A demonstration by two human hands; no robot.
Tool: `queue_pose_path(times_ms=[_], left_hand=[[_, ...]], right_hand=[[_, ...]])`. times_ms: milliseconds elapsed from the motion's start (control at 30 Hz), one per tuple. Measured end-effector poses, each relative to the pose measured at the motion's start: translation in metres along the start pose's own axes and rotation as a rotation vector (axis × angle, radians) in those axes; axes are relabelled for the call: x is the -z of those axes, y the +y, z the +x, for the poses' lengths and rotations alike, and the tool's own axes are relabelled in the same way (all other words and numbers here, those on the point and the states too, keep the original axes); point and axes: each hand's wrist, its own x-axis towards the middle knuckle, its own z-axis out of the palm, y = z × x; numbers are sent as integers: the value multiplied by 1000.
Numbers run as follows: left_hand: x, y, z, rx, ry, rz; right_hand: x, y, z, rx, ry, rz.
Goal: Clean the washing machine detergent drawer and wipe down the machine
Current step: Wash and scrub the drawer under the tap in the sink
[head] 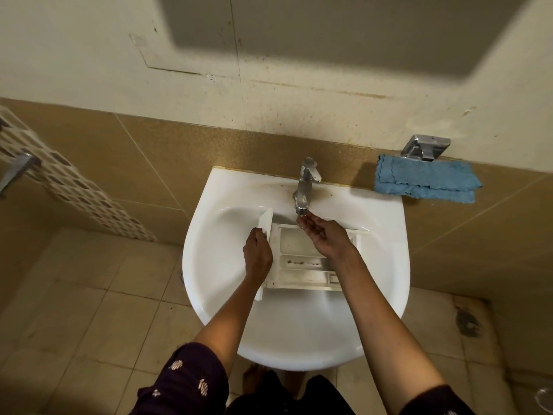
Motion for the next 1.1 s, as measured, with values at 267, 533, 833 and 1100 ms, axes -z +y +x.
queue_pose_path(times_ms=[267, 533, 833, 1100], left_hand=[[-1, 1, -1, 13, 9, -8], [-2, -4, 4, 20, 11, -18], [-2, -4, 5, 29, 23, -10], [-2, -3, 5, 31, 22, -24]], right_hand=[[-12, 3, -2, -11, 29, -167], [-18, 21, -20, 190, -81, -1206], [14, 76, -18, 514, -150, -2083], [16, 60, -8, 468, -230, -2044]])
